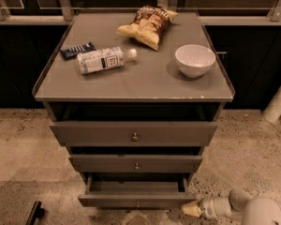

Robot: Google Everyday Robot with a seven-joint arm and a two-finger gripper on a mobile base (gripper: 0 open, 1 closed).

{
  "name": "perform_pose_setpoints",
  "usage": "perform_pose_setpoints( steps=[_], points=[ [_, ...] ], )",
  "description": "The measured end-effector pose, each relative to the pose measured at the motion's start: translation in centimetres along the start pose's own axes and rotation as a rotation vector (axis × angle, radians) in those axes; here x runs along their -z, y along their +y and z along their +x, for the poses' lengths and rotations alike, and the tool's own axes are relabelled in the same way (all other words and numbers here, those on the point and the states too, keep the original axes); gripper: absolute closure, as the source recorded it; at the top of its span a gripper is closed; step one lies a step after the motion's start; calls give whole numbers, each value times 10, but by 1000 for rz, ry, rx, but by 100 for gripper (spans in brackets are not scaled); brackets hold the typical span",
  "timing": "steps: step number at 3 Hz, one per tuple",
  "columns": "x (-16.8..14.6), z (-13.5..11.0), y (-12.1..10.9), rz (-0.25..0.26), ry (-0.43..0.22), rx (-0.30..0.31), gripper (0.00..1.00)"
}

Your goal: Close bottom drawer

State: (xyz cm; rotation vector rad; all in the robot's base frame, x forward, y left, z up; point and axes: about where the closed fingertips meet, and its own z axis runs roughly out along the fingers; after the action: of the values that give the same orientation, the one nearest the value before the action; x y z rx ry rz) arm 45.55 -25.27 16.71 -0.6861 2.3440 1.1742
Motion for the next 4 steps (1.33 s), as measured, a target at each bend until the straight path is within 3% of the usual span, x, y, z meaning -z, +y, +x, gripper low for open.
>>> perform_pose_setpoints(
  steps=[1, 2, 3, 4],
  points=[
    [0, 0, 0, 0, 0, 0, 100],
    [-11, -26, -11, 39, -29, 44, 100],
    [-11, -25, -11, 39, -29, 45, 100],
    [-20, -69, -19, 96, -86, 122, 100]
  ],
)
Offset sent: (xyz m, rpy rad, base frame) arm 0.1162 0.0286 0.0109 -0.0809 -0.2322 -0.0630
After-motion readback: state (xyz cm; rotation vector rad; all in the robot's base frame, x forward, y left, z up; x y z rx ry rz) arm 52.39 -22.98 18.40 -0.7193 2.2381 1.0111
